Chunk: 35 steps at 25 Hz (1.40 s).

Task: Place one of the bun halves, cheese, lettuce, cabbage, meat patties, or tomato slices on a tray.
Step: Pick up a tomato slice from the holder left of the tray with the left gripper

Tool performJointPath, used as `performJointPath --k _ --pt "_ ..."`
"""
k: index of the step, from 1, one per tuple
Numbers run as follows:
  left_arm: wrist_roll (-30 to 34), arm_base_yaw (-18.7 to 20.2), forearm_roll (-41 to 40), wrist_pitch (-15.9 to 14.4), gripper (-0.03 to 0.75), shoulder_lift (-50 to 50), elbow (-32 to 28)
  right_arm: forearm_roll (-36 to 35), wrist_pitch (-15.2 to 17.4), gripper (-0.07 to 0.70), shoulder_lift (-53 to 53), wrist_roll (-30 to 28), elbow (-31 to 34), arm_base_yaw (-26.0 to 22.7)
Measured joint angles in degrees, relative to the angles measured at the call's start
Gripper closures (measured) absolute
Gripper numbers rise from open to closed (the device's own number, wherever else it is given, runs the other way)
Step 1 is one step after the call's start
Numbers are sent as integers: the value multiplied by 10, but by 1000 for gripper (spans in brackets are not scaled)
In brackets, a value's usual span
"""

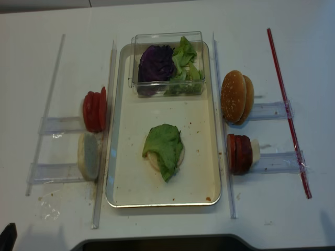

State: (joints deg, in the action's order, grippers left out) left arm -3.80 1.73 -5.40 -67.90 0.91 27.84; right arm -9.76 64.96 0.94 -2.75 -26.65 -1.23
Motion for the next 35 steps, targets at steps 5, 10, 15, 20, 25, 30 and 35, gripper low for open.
performJointPath --k 5,10,15,20,25,30,35 --pt "0 0 0 0 279 0 0 0 0 177 0 0 0 0" --pt "0 0 0 0 279 0 0 0 0 177 0 0 0 0" --pt "0 0 0 0 279 0 0 0 0 177 0 0 0 0" --pt "0 0 0 0 279 0 0 0 0 178 0 0 0 0" --pt "0 0 0 0 279 0 0 0 0 177 0 0 0 0" --pt "0 0 0 0 279 0 0 0 0 178 0 0 0 0" --pt "0 0 0 0 279 0 0 0 0 177 0 0 0 0"
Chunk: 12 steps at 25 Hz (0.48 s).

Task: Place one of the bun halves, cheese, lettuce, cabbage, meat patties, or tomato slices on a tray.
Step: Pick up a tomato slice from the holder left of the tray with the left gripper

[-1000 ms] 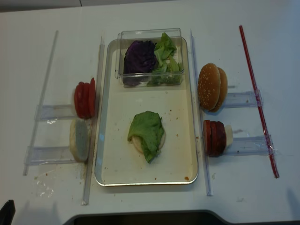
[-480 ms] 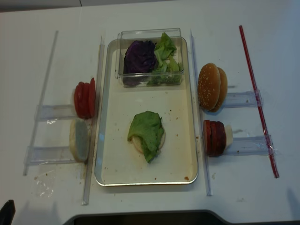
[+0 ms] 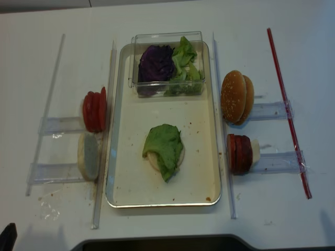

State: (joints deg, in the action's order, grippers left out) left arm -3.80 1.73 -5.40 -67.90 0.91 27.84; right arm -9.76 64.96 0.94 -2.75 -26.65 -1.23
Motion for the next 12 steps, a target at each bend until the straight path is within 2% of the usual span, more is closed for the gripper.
performJointPath --k 12 --pt "0 0 0 0 279 0 0 0 0 177 0 -1 0 0"
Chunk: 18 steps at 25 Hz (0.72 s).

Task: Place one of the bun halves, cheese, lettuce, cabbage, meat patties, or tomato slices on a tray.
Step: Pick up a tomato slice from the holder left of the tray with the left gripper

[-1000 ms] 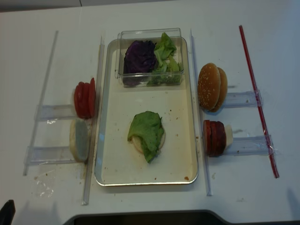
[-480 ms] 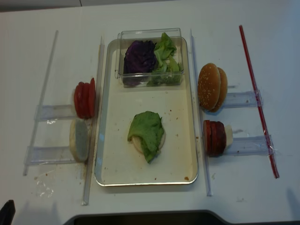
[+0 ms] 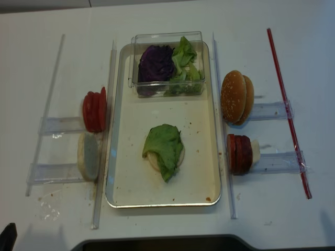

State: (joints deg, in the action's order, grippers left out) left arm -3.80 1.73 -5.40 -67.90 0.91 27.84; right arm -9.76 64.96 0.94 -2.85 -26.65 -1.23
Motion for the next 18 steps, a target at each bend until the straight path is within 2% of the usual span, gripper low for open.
performJointPath --k 7,13,18 --pt "9 0 0 2 279 -12 21 0 0 178 0 -1 0 0" --pt "13 1 0 3 279 -128 88 0 0 177 0 -1 0 0" --pt "13 31 0 10 279 -222 155 0 -1 178 0 -1 0 0"
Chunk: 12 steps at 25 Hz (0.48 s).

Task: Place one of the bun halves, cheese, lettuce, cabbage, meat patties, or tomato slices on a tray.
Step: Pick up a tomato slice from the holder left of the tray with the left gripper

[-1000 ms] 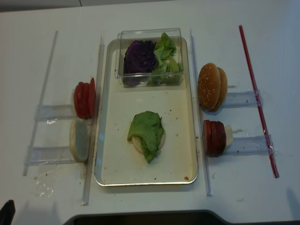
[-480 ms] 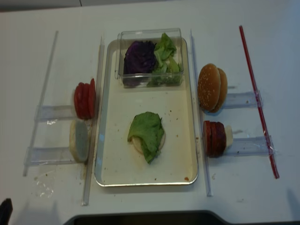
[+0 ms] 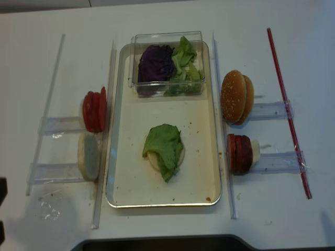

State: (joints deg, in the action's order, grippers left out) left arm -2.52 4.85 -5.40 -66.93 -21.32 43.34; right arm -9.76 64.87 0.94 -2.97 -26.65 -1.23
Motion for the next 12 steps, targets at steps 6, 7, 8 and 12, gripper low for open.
performJointPath --k 6,7,8,12 --pt "0 56 0 1 279 -100 71 0 0 178 0 0 0 0" --pt "3 66 0 -2 279 -115 81 0 0 178 0 0 0 0" --pt "4 78 0 -4 279 -135 93 0 0 177 0 0 0 0" --pt "6 115 0 -8 279 -198 136 0 0 178 0 1 0 0"
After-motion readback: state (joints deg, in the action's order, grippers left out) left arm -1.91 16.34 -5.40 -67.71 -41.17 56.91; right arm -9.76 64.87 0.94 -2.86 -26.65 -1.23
